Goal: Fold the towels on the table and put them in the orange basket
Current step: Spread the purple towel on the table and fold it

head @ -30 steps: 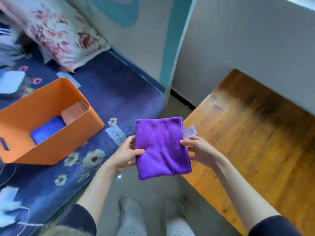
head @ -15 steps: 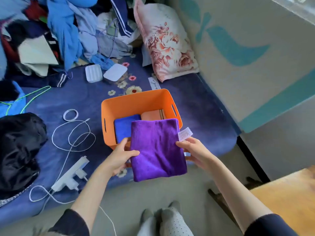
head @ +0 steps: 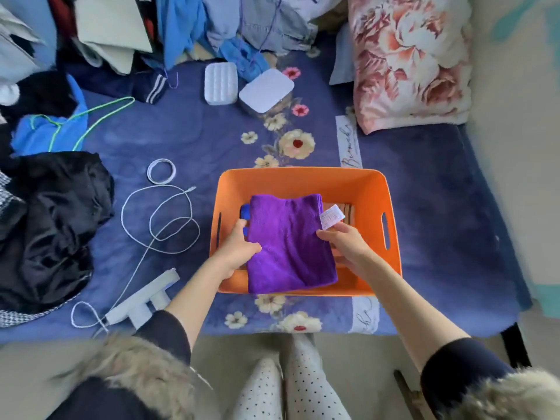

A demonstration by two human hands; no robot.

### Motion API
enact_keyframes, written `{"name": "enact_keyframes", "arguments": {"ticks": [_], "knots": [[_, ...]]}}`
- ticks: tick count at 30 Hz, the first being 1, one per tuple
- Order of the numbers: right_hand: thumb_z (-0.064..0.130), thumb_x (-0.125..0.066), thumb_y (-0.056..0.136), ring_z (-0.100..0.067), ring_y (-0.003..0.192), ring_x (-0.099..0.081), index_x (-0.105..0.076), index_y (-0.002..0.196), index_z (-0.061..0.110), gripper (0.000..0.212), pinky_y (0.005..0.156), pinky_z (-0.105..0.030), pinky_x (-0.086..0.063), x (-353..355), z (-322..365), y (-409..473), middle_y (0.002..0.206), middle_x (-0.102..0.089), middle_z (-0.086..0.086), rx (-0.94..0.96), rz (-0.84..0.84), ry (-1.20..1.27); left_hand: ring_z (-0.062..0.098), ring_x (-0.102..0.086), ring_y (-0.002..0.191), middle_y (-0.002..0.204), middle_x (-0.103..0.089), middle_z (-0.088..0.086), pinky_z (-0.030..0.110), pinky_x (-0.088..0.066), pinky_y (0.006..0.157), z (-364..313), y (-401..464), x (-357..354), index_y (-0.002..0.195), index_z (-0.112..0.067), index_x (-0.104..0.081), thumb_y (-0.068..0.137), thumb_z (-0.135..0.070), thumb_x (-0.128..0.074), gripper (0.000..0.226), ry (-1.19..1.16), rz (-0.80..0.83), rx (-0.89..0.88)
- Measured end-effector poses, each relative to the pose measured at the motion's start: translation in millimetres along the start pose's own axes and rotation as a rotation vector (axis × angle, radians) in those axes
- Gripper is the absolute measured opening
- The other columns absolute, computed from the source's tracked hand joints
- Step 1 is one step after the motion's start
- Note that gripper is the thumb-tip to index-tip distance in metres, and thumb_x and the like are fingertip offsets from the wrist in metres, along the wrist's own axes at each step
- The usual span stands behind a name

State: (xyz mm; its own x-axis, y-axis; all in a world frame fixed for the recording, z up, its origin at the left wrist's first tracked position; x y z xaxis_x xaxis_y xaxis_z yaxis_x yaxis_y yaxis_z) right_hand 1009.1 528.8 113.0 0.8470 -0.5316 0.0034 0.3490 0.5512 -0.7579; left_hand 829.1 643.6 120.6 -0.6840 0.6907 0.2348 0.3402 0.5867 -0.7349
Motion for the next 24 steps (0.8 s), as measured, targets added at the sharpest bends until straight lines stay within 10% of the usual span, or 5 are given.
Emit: {"name": "enact_keyframes", "arguments": {"ticks": [11, 15, 24], "knots": [[0.002, -0.056, 0.089, -0.010, 0.068, -0.057, -0.055, 0.095, 0.014, 0.013, 0.052, -0.021, -0.048, -29.4, -42.9, 121.5, 0.086, -0.060, -0.004, -0.155, -0.029, -0.094, 0.037, -0.054, 0.105, 0.118, -0.054, 0.018, 0.047, -0.046, 0.091, 42.5, 110.2, 1.4, 0.126, -0.012, -0.036, 0.084, -0.007, -0.053, 0.045, 0.393, -0.154, 0.150], [0.005, -0.058, 0.088, -0.019, 0.083, -0.056, -0.053, 0.074, 0.020, 0.021, 0.077, -0.035, -0.047, -34.2, -56.6, 145.3, 0.091, -0.059, -0.007, -0.163, -0.058, -0.171, 0.040, -0.051, 0.109, 0.124, -0.047, 0.020, 0.044, -0.044, 0.092, 49.7, 130.0, 0.5, 0.126, -0.009, -0.035, 0.085, -0.005, -0.050, 0.043, 0.511, -0.188, 0.153], [0.008, -0.054, 0.091, -0.020, 0.081, -0.053, -0.053, 0.073, 0.013, 0.018, 0.071, -0.030, -0.041, -35.2, -57.5, 166.4, 0.074, -0.056, -0.001, -0.130, -0.110, -0.296, 0.037, -0.049, 0.114, 0.127, -0.041, 0.016, 0.045, -0.042, 0.079, 36.2, 140.0, -0.9, 0.125, -0.012, -0.032, 0.087, -0.007, -0.053, 0.043, 0.673, -0.364, 0.147]]}}
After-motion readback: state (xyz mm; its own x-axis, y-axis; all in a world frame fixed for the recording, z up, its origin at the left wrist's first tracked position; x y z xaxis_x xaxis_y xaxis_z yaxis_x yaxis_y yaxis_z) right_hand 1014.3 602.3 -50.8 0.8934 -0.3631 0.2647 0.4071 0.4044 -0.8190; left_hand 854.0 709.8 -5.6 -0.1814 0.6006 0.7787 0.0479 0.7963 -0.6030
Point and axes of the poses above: each hand's wrist, its own y-axis towards the middle knuckle, its own x-axis out of the back of the hand, z = x × y, the point moved 7 cm from there along y, towards the middle knuckle
